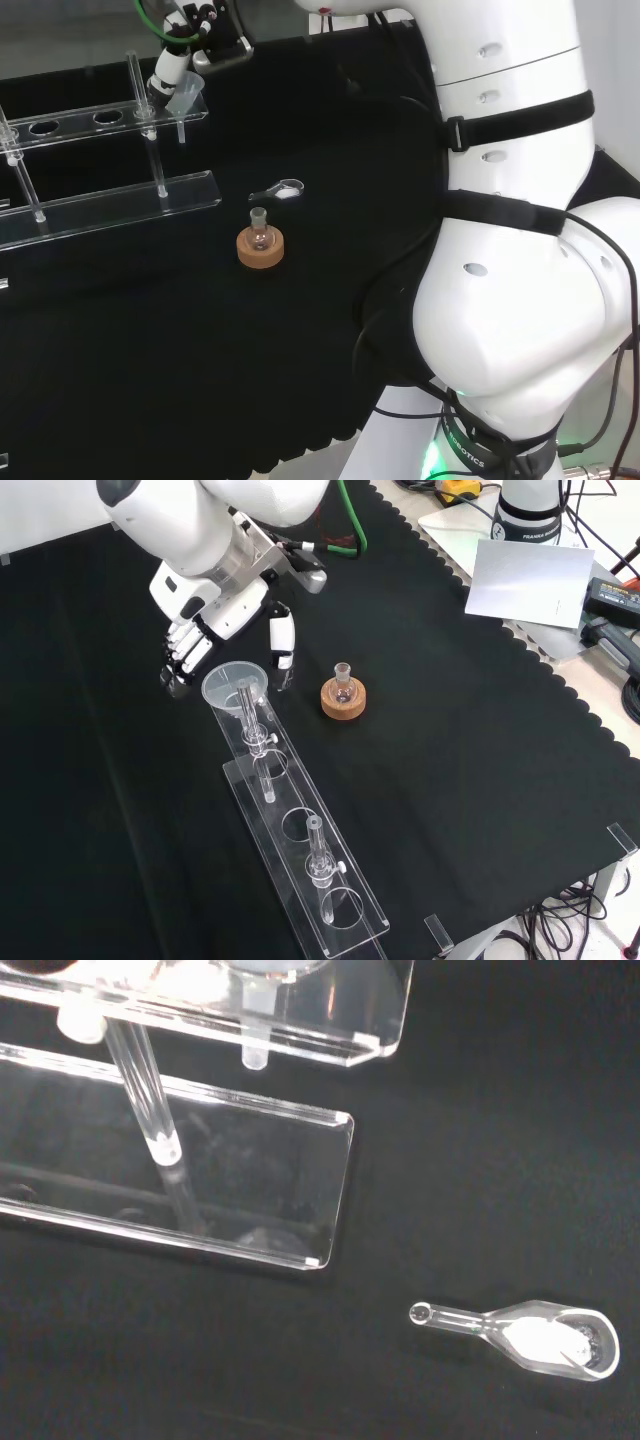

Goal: Pick up the funnel from the transparent funnel stand.

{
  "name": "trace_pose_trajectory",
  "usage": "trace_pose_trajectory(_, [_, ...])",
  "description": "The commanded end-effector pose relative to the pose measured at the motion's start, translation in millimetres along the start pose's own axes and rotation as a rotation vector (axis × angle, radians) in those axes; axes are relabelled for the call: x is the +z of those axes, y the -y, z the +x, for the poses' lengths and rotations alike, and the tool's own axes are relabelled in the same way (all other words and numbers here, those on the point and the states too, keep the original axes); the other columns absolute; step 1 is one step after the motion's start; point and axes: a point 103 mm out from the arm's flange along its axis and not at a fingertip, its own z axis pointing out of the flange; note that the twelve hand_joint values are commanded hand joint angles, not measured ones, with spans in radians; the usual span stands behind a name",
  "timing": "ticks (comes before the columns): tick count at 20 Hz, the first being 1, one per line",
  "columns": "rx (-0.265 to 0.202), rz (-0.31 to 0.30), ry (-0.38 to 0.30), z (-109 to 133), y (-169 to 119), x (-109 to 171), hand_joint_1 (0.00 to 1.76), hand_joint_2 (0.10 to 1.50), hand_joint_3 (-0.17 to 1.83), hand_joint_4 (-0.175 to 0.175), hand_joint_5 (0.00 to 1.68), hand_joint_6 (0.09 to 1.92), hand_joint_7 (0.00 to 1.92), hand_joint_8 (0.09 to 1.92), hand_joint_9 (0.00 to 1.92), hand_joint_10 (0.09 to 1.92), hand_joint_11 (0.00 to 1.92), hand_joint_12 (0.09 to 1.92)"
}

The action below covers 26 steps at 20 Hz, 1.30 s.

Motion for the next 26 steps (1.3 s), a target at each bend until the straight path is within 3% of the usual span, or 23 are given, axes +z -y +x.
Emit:
trace_pose_trajectory(1, [0.007,0.019,0.019,8.3,-6.7,5.9,0.61,0.76,0.16,0.017,0.04,0.09,0.0,0.37,0.11,0.88,0.24,1.48])
trace_pose_trajectory(10, [-0.001,0.037,0.023,8.2,-12.0,11.7,0.62,0.75,0.16,0.013,0.05,0.09,0.0,0.48,0.17,0.89,0.25,1.48])
trace_pose_trajectory(13, [-0.011,0.038,0.021,4.4,-12.9,13.4,0.63,0.75,0.17,0.006,0.08,0.09,0.0,0.59,0.3,0.81,0.26,1.47])
trace_pose_trajectory(17, [0.005,0.014,0.053,9.6,-13.3,15.0,0.63,0.75,0.21,-0.016,0.16,0.09,0.18,0.7,0.56,0.66,0.3,1.43])
trace_pose_trajectory(20, [0.023,-0.031,0.09,10.5,-12.0,13.1,0.65,0.75,0.25,-0.04,0.29,0.09,0.39,0.73,0.72,0.61,0.37,1.38])
trace_pose_trajectory(25, [0.056,-0.255,0.148,12.1,5.1,-9.4,0.75,0.77,0.33,-0.048,0.6,0.13,0.72,0.76,0.98,0.58,0.54,1.28])
trace_pose_trajectory(26, [0.056,-0.272,0.153,12.4,8.7,-14.9,0.77,0.77,0.36,-0.046,0.65,0.18,0.76,0.76,1.03,0.57,0.59,1.26])
